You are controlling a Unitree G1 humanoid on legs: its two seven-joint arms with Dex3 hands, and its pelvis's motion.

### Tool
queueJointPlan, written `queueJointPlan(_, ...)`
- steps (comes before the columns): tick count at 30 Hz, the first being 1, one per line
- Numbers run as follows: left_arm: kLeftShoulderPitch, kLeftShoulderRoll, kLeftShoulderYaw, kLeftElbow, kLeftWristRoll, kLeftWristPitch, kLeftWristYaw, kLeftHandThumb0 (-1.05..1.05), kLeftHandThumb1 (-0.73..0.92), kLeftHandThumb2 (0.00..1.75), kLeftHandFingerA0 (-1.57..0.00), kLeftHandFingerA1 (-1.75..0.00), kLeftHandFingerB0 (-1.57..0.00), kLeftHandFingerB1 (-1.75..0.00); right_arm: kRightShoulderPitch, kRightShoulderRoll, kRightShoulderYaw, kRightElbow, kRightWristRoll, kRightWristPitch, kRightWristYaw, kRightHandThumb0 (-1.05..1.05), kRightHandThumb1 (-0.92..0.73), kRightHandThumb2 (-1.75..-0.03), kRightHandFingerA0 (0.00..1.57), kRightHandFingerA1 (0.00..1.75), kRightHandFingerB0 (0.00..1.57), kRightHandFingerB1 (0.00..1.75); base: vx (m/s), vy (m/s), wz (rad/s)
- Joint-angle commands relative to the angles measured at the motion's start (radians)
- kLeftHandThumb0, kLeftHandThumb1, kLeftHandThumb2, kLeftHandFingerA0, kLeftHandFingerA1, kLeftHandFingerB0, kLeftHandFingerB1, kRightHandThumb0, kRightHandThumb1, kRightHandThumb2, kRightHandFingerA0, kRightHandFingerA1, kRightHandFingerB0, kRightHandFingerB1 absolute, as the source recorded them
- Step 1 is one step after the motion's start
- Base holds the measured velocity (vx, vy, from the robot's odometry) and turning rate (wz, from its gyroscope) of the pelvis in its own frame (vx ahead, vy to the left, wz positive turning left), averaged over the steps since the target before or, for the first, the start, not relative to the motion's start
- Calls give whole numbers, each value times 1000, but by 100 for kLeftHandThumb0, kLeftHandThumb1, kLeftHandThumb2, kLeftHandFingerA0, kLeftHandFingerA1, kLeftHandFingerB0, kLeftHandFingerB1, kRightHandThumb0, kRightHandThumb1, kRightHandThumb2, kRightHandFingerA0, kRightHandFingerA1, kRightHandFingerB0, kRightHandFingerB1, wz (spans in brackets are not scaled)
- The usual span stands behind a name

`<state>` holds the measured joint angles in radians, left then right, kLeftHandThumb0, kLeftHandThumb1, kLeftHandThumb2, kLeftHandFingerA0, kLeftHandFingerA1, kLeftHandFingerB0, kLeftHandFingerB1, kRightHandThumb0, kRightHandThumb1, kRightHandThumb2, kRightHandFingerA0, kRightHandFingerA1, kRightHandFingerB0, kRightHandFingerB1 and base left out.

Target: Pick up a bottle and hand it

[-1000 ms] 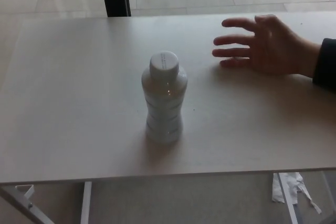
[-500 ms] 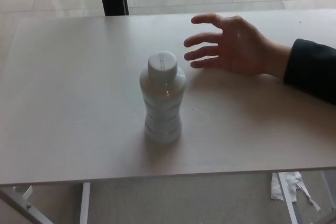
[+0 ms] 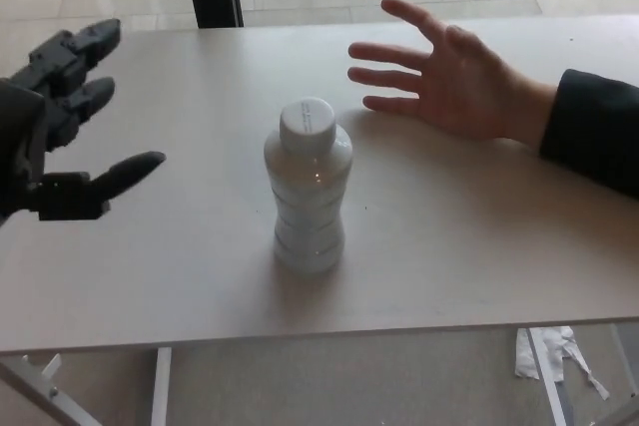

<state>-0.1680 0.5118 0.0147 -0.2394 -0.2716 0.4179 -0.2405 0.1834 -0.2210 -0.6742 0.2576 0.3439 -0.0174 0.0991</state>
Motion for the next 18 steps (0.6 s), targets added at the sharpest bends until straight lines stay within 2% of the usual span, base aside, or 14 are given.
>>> queueJointPlan(1,-8,-10,-38,0,52,48,-12,-85,41,66,0,-32,0,-21,-5,-8,0,-2,26,6,-2,-105,-30,-99,43,111,26,91,0,0,0)
queueJointPlan(3,-10,-22,-65,20,59,55,-21,-86,44,63,0,-23,0,-13,1,-4,5,-33,27,32,-15,-102,-38,-101,47,114,31,94,0,0,0)
queueJointPlan(4,-12,-24,-76,26,67,54,-23,-87,45,62,0,-25,0,-13,2,-3,6,-38,27,36,-19,-105,-53,-61,37,139,36,117,0,0,0)
queueJointPlan(5,-13,-25,-83,30,73,51,-24,-87,45,62,0,-25,0,-13,0,-3,7,-35,28,35,-19,-105,-53,-61,37,139,36,117,0,0,0)
queueJointPlan(6,-15,-25,-102,39,89,44,-24,-87,45,63,0,-26,0,-12,-1,-1,7,-41,33,41,-21,-104,-38,-101,46,115,30,94,0,0,0)
queueJointPlan(9,-27,-37,-159,72,125,26,-38,-88,45,64,0,-34,0,-12,-4,-1,7,-38,36,40,-25,-104,-37,-100,51,116,34,95,0,0,0)
queueJointPlan(10,-38,-46,-177,86,116,49,-53,-80,45,90,0,-21,0,0,-11,-8,3,-14,39,29,-18,-101,-38,-101,53,116,37,96,0,0,0)
queueJointPlan(11,-48,-45,-196,99,129,55,-58,-79,45,90,0,-19,0,0,-13,-8,2,-9,41,27,-16,-105,-38,-101,55,118,37,97,0,0,0)
queueJointPlan(12,-57,-42,-226,105,163,57,-47,-89,45,63,0,-32,0,-9,-9,-8,3,-20,40,33,-19,-103,-37,-101,55,118,37,97,0,0,0)
queueJointPlan(13,-75,-52,-258,117,195,59,-31,-74,41,91,0,-50,0,-6,-6,-5,6,-34,37,41,-28,-105,-32,-97,49,116,35,96,0,0,0)
queueJointPlan(15,-85,-74,-271,138,209,49,-13,-94,43,69,0,-50,0,-7,-6,-2,3,-38,47,45,-26,-101,-34,-99,50,115,36,95,0,0,0)
queueJointPlan(16,-86,-77,-273,141,212,47,-11,-94,43,69,0,-50,0,-7,-6,-1,3,-39,48,46,-26,-101,-34,-99,50,115,36,95,0,0,0)
queueJointPlan(17,-91,-90,-273,149,217,47,-4,-80,45,93,0,-31,0,0,-8,-1,4,-45,49,60,-34,-102,-38,-101,55,118,37,97,0,0,0)
queueJointPlan(18,-96,-103,-271,156,220,44,5,-93,46,64,0,-44,0,-6,-12,-4,4,-37,50,60,-33,-104,-35,-98,51,116,35,95,0,0,0)
